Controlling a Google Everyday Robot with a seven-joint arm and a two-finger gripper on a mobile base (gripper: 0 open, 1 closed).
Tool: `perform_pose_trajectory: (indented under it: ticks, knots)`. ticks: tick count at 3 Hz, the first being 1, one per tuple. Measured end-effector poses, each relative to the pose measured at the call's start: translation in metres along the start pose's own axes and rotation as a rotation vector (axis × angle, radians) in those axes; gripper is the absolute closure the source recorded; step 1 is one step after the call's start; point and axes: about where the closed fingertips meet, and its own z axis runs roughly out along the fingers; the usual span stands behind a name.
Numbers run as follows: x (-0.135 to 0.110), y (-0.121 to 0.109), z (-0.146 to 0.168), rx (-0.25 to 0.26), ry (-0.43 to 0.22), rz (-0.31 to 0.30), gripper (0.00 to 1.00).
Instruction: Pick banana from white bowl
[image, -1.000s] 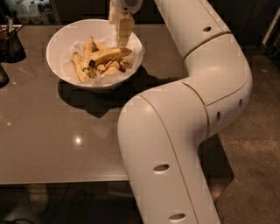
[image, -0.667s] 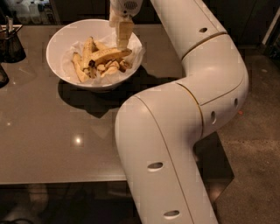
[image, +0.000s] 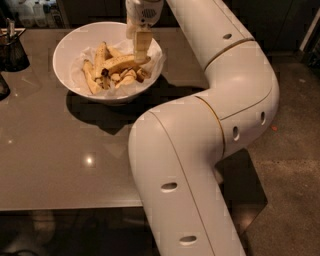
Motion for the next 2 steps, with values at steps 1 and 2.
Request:
perform_pose_trajectory:
  ticks: [1, 2]
  knots:
    - [-0.0021, 0.0011, 0.0090, -0.020, -0.001, -0.002, 0.43]
    - [-0.0032, 0.0025, 0.0160, -0.036, -0.005, -0.002, 0.42]
